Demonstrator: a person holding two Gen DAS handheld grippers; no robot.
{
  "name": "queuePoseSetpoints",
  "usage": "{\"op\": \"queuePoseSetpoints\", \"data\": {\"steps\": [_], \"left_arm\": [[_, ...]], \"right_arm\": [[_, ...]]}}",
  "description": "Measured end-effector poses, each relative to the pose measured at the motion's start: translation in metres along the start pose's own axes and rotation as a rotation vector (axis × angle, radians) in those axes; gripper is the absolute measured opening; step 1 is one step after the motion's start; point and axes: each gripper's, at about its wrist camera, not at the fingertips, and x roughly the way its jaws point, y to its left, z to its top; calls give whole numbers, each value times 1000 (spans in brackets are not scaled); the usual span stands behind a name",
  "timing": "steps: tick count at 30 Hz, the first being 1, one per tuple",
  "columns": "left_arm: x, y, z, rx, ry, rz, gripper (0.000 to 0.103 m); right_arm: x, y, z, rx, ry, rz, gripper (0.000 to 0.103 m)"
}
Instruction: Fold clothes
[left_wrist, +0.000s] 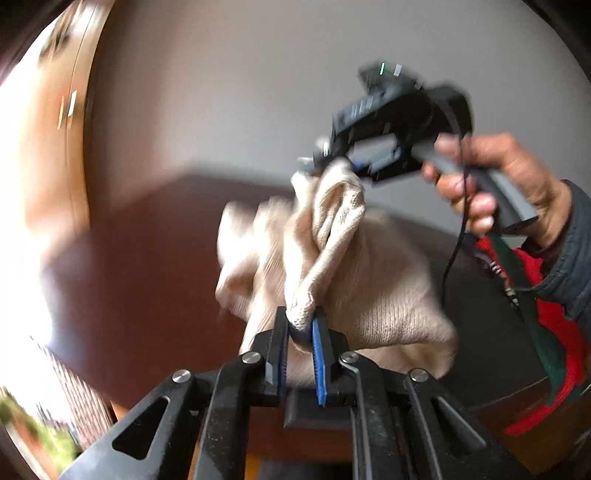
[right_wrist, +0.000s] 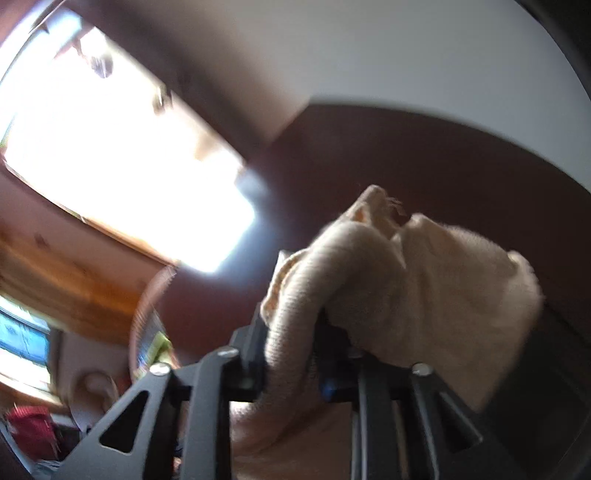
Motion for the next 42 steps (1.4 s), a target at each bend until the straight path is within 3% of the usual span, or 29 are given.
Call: {"op": "queuePoseSetpoints", "data": {"steps": [1, 2, 3, 8, 11, 13, 15, 17, 18, 21, 24, 27, 29, 31, 32, 33, 35, 38, 40, 42], "left_arm": [[3, 11, -2, -52, 17, -36, 13], [4, 22, -5, -105, 26, -76, 14], [0, 25, -4, -102, 18, -77, 14], [-12, 41, -1, -115, -25, -33, 17], [-24, 45, 1, -106, -89, 46, 17], [-35, 44, 2, -84, -142, 95, 17], [-44, 37, 5, -56, -183, 97, 17], [-44, 24, 7, -13, -193, 58, 17], [-41, 17, 14, 3, -188, 41, 17], [-19, -8, 18, 57, -136, -28, 17], [-7, -27, 24, 115, -114, -64, 17], [-5, -32, 37, 157, -140, -57, 17], [-6, -31, 50, 174, -163, -53, 18], [1, -30, 62, 174, -158, -70, 36], [6, -30, 69, 168, -152, -86, 51], [10, -29, 76, 162, -145, -101, 57], [26, -31, 88, 161, -115, -105, 57], [60, -29, 101, 172, -37, -22, 57], [83, -23, 100, 161, 40, 36, 57], [88, -18, 96, 146, 55, 140, 57]], "right_arm": [[17, 1, 5, 4, 23, -25, 37], [30, -3, 6, 26, 36, -30, 54], [35, -10, 6, 51, 36, 0, 65], [14, -43, -4, 176, -51, 222, 80], [-21, -56, -11, 219, -114, 272, 91], [-37, -52, -17, 223, -126, 351, 97], [-36, -42, -26, 216, -83, 502, 102], [-17, -26, -32, 198, 10, 630, 103], [-4, -15, -36, 180, 64, 643, 103], [45, -7, -32, 147, 123, 499, 103], [68, -29, -25, 230, 70, 550, 102], [48, -43, -25, 303, 67, 638, 102], [17, -52, -39, 279, 9, 692, 103], [-18, -61, -67, 260, -41, 767, 103], [-36, -73, -83, 268, -67, 825, 103], [-46, -80, -92, 279, -94, 882, 103], [-61, -97, -115, 302, -150, 983, 103], [-83, -125, -161, 340, -221, 1090, 103], [-76, -115, -181, 359, -246, 1123, 103], [-78, -119, -209, 368, -271, 1150, 103]]}}
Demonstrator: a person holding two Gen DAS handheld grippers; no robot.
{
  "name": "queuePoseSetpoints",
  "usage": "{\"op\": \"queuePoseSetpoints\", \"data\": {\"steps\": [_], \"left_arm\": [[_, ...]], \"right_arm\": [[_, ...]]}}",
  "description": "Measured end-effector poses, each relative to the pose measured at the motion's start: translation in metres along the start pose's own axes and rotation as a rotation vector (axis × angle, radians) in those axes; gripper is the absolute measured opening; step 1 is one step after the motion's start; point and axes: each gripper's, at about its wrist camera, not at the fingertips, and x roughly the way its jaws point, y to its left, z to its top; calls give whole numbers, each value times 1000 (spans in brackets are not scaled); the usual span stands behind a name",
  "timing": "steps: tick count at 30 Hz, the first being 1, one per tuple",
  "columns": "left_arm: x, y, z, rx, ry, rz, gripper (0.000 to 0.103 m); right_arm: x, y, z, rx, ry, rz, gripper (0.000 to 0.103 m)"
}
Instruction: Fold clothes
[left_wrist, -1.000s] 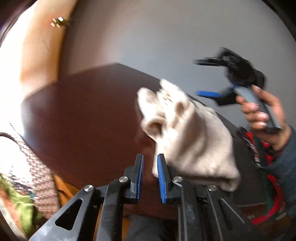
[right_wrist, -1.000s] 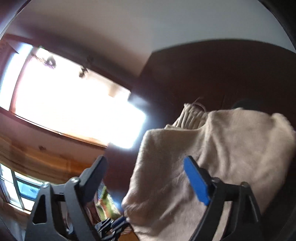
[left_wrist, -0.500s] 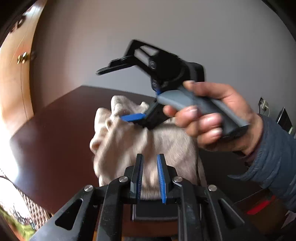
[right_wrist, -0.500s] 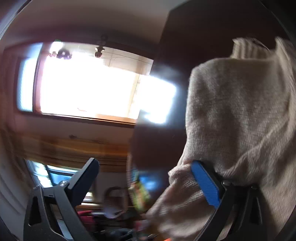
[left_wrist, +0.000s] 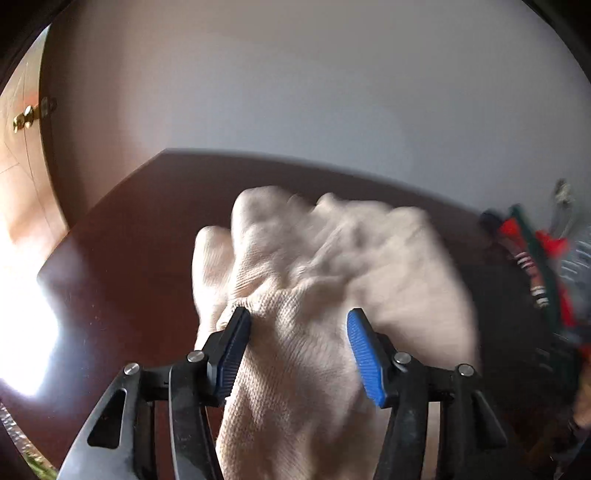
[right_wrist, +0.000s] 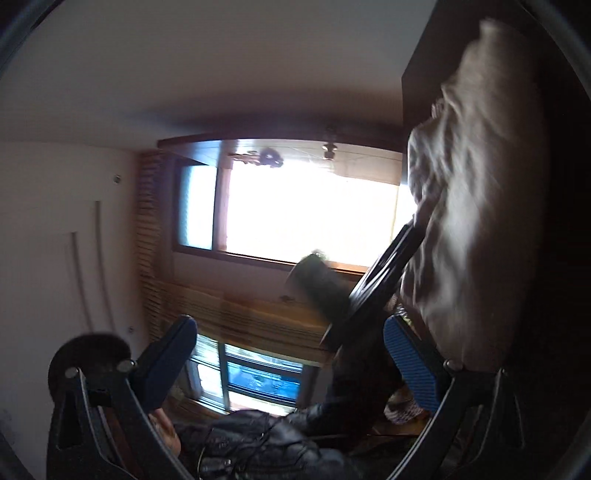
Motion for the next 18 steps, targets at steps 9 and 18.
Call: {"op": "queuePoseSetpoints", "data": {"steps": [9, 18], "left_arm": [[-18, 26, -19, -214, 24, -124, 69], [-64, 4, -71, -240, 56, -274, 82]], "right_arm": [[33, -37, -25, 52, -70, -2, 103], [64, -35, -15, 39, -114, -425, 103]]}}
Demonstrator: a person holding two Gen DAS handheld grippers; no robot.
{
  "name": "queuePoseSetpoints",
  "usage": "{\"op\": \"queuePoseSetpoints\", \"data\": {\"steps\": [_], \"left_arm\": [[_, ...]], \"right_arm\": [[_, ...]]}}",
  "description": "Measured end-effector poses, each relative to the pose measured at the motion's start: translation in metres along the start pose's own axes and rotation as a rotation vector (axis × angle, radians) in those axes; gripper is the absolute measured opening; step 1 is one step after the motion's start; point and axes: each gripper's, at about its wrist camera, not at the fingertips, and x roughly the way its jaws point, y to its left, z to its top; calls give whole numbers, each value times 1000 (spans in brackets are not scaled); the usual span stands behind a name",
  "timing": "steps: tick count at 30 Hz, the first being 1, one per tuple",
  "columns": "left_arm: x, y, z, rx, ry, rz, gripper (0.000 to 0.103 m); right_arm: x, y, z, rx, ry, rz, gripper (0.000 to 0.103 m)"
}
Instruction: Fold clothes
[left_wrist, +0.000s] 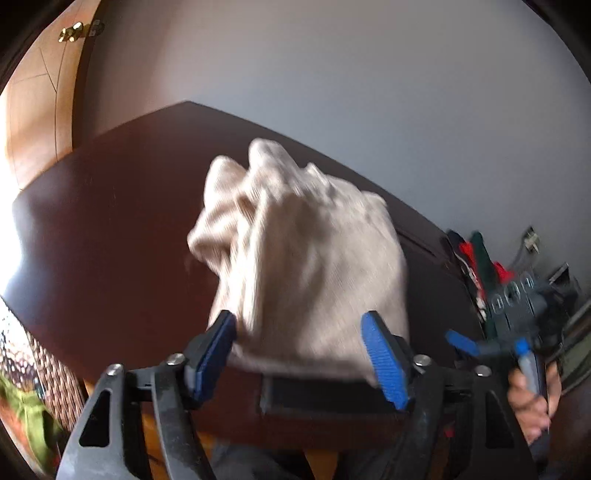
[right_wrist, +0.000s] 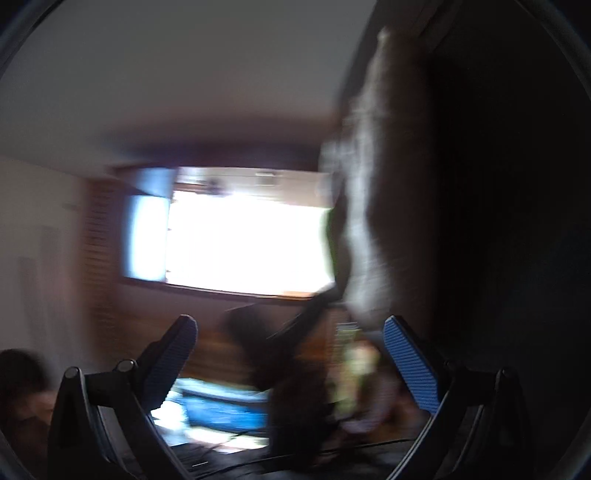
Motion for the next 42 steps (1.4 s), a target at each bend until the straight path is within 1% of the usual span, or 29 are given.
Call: {"op": "queuePoseSetpoints", "data": {"steps": [1, 2, 3, 6, 10, 12, 14, 18, 20, 21, 22, 23, 24, 25, 26, 29, 32, 35, 37, 40, 42], "left_arm": [[3, -2, -3, -7, 13, -11, 82], [5, -4, -5, -14, 27, -21, 82], [7, -4, -7, -22, 34, -26, 82], [10, -3, -10, -57, 41, -55, 82], [6, -1, -13, -67, 52, -93, 82], [2, 4, -16, -74, 52, -105, 83], [-1, 11, -20, -105, 56, -126, 84], [1, 24, -24, -192, 87, -196, 84], [2, 24, -25, -212, 100, -232, 84], [3, 24, -25, -220, 106, -251, 84], [4, 22, -25, -217, 108, -266, 84], [4, 19, -25, -212, 110, -280, 84], [6, 16, -25, -207, 114, -289, 84], [7, 12, -25, -200, 120, -298, 85], [9, 11, -25, -205, 125, -308, 85], [12, 9, -25, -232, 130, -332, 85], [7, 15, -23, -281, 87, -357, 86], [5, 20, -22, -337, 61, -389, 92], [9, 20, -23, -382, 70, -423, 92], [16, 10, -22, -399, 83, -477, 92], [17, 4, -21, -409, 65, -475, 92]], "right_arm": [[7, 4, 0, -8, 13, -93, 103], [17, 6, 0, -14, 34, -166, 103], [25, 7, 1, -10, 53, -201, 103], [45, 3, 1, 33, 83, -206, 103], [59, -4, 7, 67, 69, -277, 103], [66, -2, 10, 73, 59, -290, 103], [76, 0, 12, 73, 59, -298, 103], [108, 5, 15, 62, 89, -341, 103], [118, 3, 17, 74, 82, -328, 103], [121, 2, 18, 74, 74, -310, 101], [124, 2, 19, 64, 70, -285, 96], [127, 0, 19, 67, 71, -257, 73], [131, -4, 19, 81, 76, -225, 43], [135, -8, 19, 98, 81, -197, 34], [138, -13, 20, 116, 84, -175, 28], [149, -25, 22, 148, 90, -148, 26], [154, -30, 24, 165, 78, -100, 24], [149, -19, 26, 143, 51, -44, 24], [148, -8, 28, 114, 39, -14, 24], [153, -5, 31, 107, 38, 7, 24], [156, -6, 32, 108, 41, 14, 24]]}}
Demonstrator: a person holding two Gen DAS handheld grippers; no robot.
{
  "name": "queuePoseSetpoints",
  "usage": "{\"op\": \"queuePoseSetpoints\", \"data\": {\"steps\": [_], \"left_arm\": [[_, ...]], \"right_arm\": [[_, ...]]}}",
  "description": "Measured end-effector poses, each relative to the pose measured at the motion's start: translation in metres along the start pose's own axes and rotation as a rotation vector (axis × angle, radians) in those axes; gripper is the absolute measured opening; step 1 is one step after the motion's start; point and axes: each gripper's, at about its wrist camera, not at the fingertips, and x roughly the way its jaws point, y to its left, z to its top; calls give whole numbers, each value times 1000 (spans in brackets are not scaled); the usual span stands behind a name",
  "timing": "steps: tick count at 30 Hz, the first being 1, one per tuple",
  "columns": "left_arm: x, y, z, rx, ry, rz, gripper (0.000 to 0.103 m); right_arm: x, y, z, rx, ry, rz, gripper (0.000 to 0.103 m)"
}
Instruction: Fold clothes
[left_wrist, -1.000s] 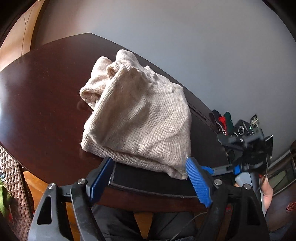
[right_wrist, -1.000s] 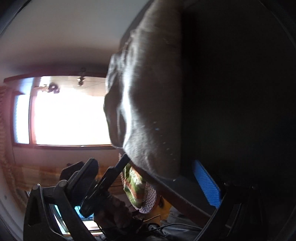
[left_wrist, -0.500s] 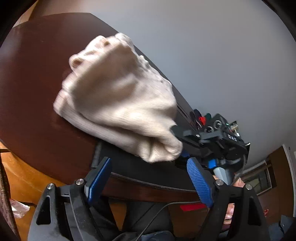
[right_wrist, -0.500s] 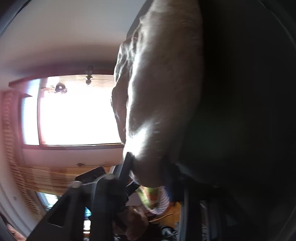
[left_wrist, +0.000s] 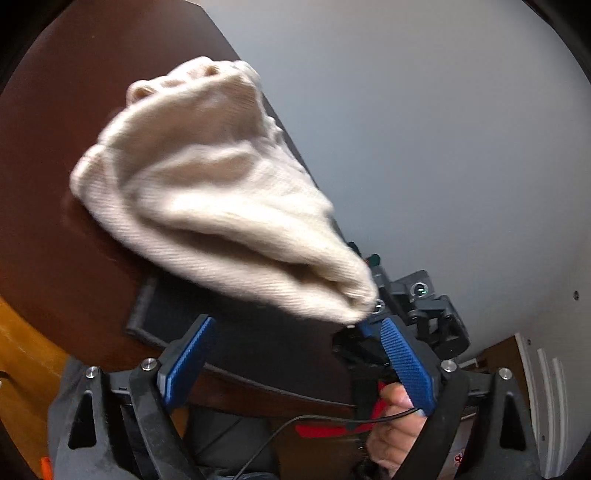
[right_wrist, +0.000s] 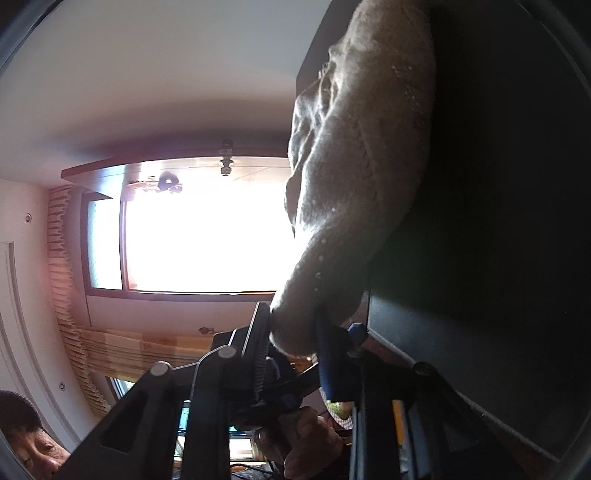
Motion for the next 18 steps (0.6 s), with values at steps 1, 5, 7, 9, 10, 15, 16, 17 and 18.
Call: {"op": "queuePoseSetpoints", "data": {"steps": [1, 5, 7, 9, 10, 15, 16, 17, 18], "left_arm": [[2, -2, 0, -3, -11, 0, 92], [6, -1, 3, -67, -75, -2, 97], [12, 1, 3, -105, -78, 13, 98], [15, -1, 3, -113, -76, 12, 100], [17, -3, 2, -123, -76, 15, 101], [28, -5, 1, -200, -54, -3, 101], [31, -5, 0, -231, -30, -14, 101], [34, -5, -1, -261, -6, -29, 101], [37, -5, -3, -286, 10, -38, 101]], "right_arm": [[1, -2, -1, 3, 3, 2, 24], [3, -2, -1, 20, 12, 13, 23], [8, 3, 1, 30, 12, 17, 23], [13, 3, 3, 36, 15, 18, 23], [14, 3, 3, 38, 18, 20, 23], [7, 1, 0, 45, 29, 37, 23], [6, 0, 0, 46, 31, 40, 23], [3, 0, -1, 45, 31, 43, 23], [0, 0, -2, 42, 29, 44, 23]]}}
